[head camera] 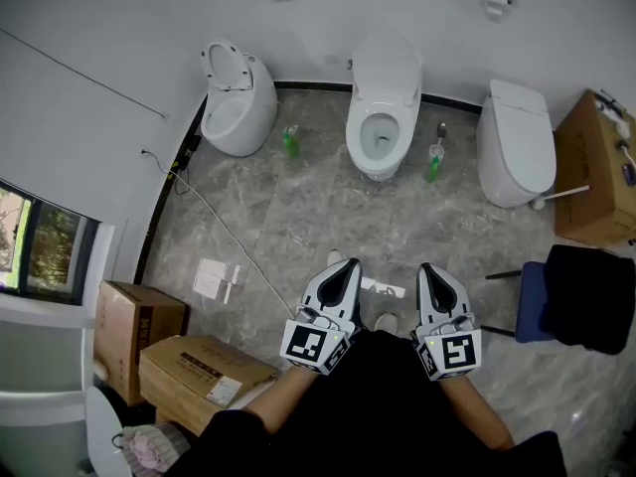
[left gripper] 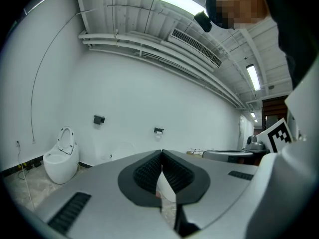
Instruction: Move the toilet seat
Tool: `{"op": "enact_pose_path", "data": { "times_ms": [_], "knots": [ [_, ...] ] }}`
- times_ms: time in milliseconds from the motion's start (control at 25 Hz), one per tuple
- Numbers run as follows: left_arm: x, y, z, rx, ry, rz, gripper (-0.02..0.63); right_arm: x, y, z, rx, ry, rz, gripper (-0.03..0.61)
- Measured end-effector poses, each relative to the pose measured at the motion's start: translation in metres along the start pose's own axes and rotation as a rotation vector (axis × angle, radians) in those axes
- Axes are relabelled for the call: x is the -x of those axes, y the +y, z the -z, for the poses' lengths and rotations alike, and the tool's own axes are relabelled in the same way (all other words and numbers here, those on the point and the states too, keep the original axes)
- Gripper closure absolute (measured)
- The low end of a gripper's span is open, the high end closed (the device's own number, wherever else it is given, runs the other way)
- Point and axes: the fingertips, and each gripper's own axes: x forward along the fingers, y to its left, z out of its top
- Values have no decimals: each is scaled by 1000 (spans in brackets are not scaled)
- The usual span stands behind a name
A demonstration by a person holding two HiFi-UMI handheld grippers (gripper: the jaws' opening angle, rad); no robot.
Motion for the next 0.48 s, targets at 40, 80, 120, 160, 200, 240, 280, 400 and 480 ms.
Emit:
{"op": "enact_pose_path", "data": {
  "times_ms": [40,80,120,160,200,240,280,400,480],
  "knots": [
    [-2,3,0,-1,0,0,598,-2,-2,0,-11,3,8,551],
    [-3,6,1,0,1,1,598,-3,-5,2,-30,9,17,549],
    [-6,9,2,3,3,1,598,-4,-8,5,-52,14,25,551],
    [-8,12,3,6,4,2,598,-5,-11,8,-70,17,30,551],
    [-12,14,4,9,7,4,598,-7,-14,11,-76,20,32,551],
    [-16,17,6,12,10,6,598,-9,-16,14,-74,23,34,549],
    [-20,19,7,14,14,10,598,-12,-18,15,-71,26,38,551],
    [-34,25,9,16,33,33,598,-24,-25,15,-74,46,60,549],
    [-43,32,10,13,42,47,598,-36,-28,18,-58,61,64,549]
  ]
}}
